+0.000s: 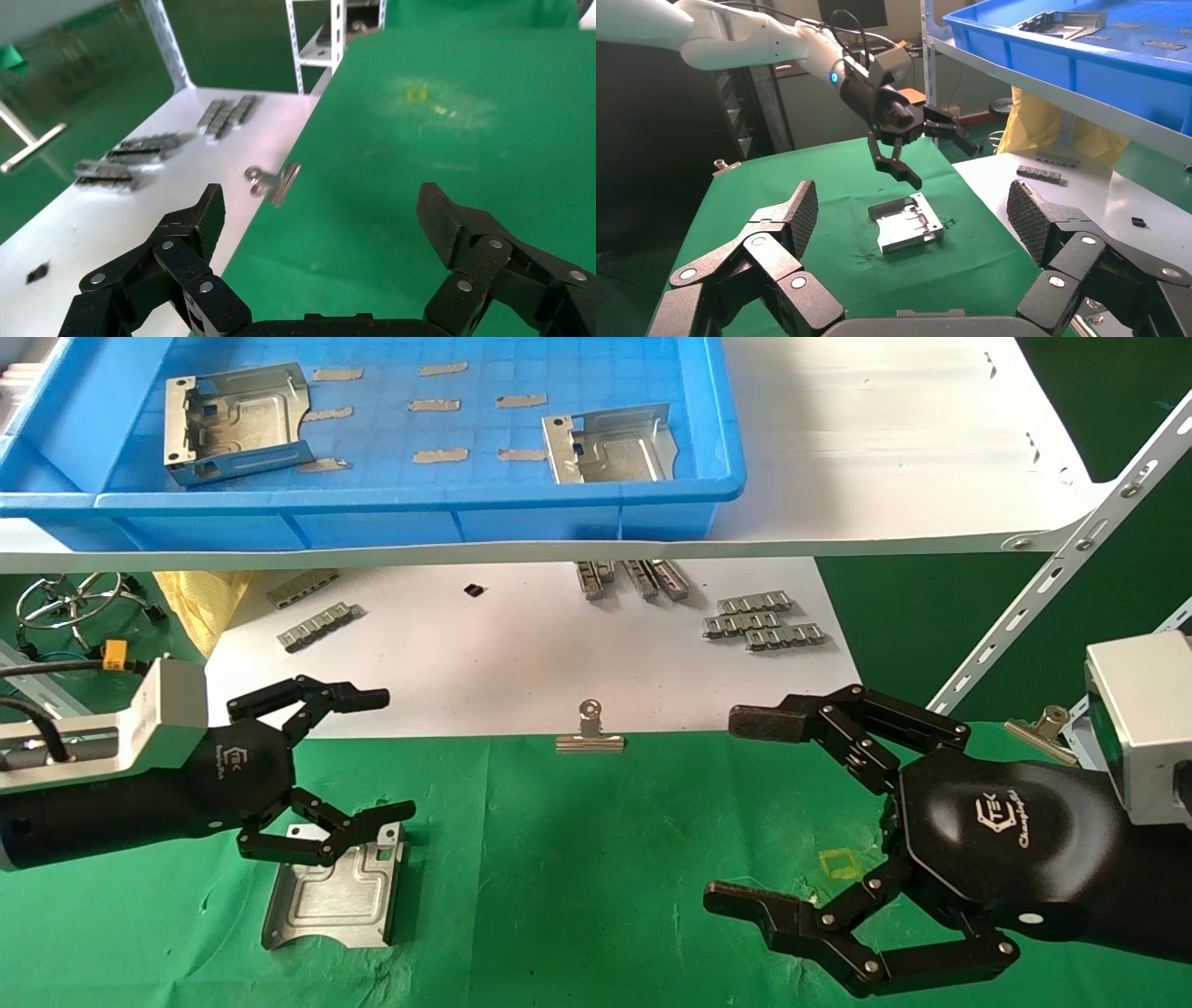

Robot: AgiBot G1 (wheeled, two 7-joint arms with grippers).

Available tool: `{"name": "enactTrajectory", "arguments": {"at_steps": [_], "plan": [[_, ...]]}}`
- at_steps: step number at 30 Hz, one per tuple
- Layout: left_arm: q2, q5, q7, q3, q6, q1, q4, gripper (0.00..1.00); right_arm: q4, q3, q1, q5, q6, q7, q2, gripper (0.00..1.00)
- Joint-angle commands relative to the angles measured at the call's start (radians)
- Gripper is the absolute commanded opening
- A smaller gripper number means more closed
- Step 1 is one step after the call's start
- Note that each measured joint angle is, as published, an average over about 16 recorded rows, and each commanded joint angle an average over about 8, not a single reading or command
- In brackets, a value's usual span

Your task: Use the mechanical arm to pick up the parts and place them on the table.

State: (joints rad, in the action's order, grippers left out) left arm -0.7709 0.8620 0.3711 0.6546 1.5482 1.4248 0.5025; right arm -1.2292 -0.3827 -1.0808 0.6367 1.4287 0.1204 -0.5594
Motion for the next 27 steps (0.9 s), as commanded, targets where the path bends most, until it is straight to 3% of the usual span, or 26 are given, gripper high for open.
{"name": "enactTrajectory", "arguments": {"at_steps": [1,27], "plan": [[0.008,-0.007,-0.029,-0.02,-0.003,-0.018,0.041,1.0,0.0,0.0,0.0,0.0,0.0,0.0,0.0,1.0],[0.117,-0.097,-0.41,-0.275,-0.039,-0.257,0.574,1.0,0.0,0.0,0.0,0.0,0.0,0.0,0.0,1.0]]}}
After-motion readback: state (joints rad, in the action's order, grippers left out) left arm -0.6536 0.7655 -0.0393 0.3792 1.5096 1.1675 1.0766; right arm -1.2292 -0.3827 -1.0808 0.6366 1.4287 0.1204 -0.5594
